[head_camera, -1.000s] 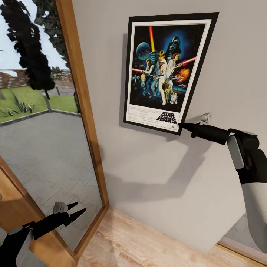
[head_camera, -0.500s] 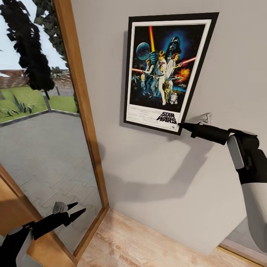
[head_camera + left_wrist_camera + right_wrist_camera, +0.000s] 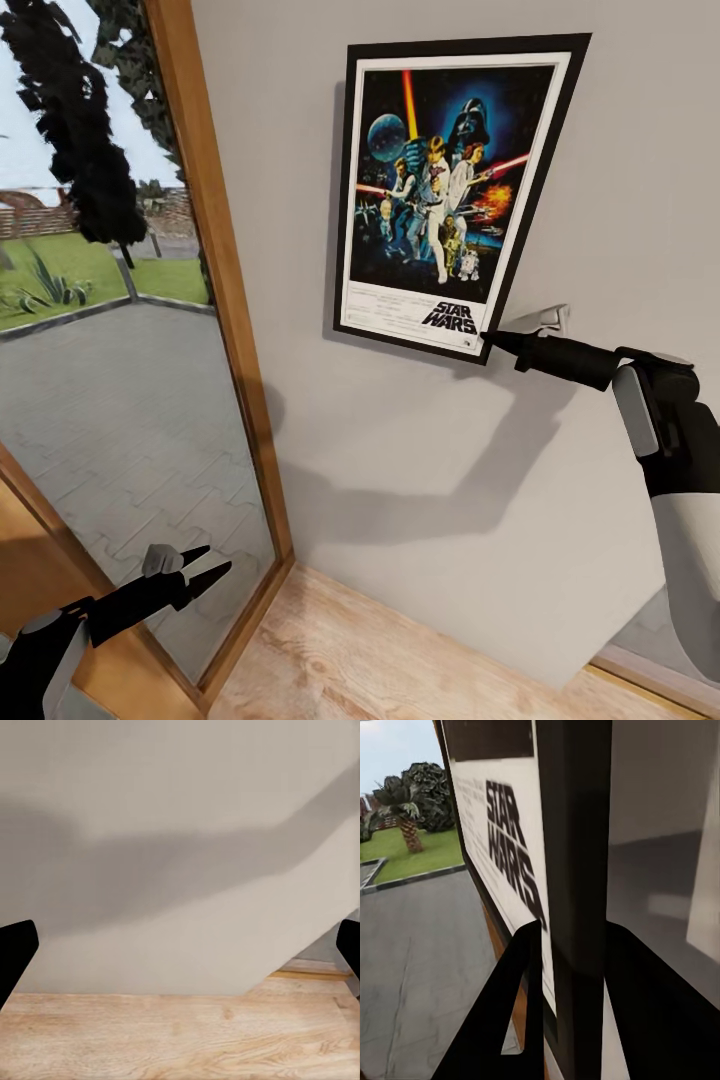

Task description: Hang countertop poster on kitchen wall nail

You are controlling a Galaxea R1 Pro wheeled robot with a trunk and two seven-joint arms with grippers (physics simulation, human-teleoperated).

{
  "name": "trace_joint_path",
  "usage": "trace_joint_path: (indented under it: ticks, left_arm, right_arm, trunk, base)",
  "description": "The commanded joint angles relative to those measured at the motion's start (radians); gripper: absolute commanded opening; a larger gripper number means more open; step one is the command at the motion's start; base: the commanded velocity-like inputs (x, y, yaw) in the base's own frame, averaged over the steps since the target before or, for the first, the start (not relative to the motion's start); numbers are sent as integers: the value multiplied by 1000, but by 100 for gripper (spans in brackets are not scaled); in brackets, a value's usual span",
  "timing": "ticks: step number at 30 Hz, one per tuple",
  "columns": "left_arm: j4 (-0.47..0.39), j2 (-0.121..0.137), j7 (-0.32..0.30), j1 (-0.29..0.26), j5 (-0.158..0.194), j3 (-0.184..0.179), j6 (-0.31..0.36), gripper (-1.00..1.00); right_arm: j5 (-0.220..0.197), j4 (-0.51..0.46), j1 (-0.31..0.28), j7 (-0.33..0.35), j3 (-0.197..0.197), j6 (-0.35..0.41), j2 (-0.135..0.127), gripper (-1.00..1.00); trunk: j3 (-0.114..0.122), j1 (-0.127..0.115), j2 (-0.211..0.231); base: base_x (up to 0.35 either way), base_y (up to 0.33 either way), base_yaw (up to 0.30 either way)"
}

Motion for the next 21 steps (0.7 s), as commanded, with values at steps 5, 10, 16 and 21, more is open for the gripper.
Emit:
trace_joint_path:
  ticks: [5,10,16,21]
  left_arm:
    - [-6,-4,-6,-1,4,7,12,100]
    - [-25,-4,-6,-1,4,7,12,100]
    - [-25,-4,-6,-1,4,7,12,100]
    - [-25,-4,-6,-1,4,7,12,100]
  right_arm:
    - [-10,3,5,4,-4,8,3,-100]
    - [-13,3,14,4,-4,8,3,-100]
    - [-13,3,14,4,-4,8,3,-100]
    - [-13,3,14,4,-4,8,3,-100]
  trunk:
    - [-2,1,-2]
    - [-2,1,-2]
    - [-2,1,-2]
    - [-2,1,-2]
  base:
    - [0,0,0]
    - [0,0,0]
    - [0,0,0]
    - [0,0,0]
